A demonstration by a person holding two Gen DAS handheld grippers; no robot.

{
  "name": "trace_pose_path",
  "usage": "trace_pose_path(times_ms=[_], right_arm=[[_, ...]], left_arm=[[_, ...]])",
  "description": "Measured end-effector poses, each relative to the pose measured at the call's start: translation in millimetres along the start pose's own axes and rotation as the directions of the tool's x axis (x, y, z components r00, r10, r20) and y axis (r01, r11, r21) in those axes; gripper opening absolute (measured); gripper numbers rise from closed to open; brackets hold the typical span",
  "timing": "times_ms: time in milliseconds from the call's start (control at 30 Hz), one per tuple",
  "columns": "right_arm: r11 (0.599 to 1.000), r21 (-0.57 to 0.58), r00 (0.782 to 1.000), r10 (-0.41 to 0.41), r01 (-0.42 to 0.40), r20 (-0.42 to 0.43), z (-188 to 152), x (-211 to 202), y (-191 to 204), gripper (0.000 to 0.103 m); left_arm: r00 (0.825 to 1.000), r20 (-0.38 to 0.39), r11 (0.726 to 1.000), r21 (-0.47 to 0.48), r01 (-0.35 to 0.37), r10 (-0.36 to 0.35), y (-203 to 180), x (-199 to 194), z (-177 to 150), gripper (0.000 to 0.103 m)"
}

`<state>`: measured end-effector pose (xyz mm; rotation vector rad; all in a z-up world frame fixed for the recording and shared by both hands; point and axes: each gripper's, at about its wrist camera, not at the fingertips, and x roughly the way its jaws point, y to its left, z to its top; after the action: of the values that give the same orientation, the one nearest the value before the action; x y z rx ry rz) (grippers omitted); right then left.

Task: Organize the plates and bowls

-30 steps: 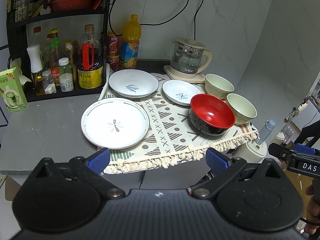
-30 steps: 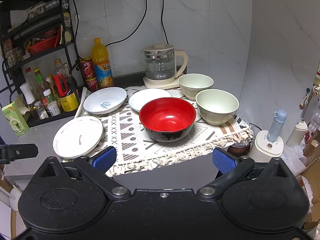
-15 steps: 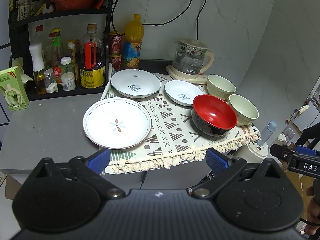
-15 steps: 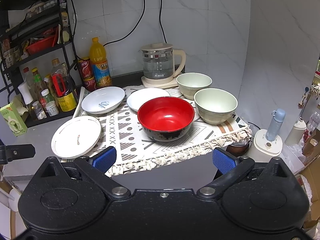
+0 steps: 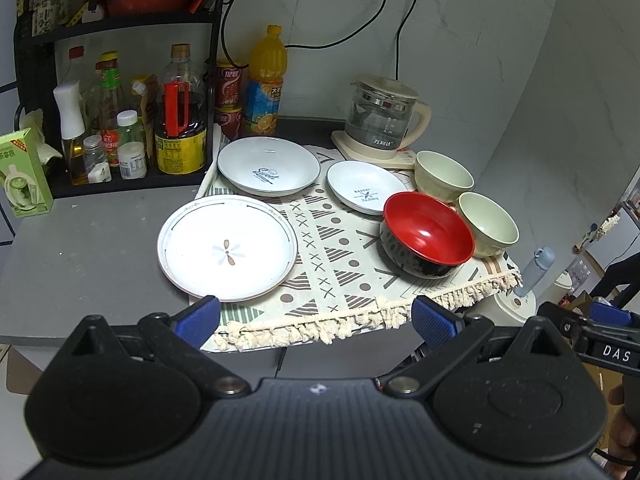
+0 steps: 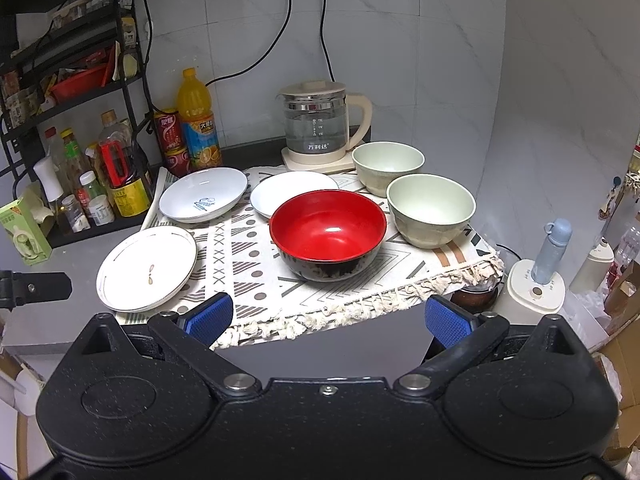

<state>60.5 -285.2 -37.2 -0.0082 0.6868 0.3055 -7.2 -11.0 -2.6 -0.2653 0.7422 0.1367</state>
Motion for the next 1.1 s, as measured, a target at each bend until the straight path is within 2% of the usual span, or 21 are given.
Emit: trace_pose_path(times_ms=[700,1100], right_arm=[[1.000,-0.001,0.999,0.014,-0.014,0.041,25.4,11.3,-27.2,0.103],[0.999,0.044,1.000,0.009,-0.008,-0.001,39.6,45.3,-52.8,0.103]], left_arm=[[1.000,0.019,1.000,-0.014,-0.003,0.004,-32.7,11.6,18.6,0.101],[1.000,-0.031,1.000,-0.007,-0.002,0.001,-52.9,59.4,45.4,0.101]])
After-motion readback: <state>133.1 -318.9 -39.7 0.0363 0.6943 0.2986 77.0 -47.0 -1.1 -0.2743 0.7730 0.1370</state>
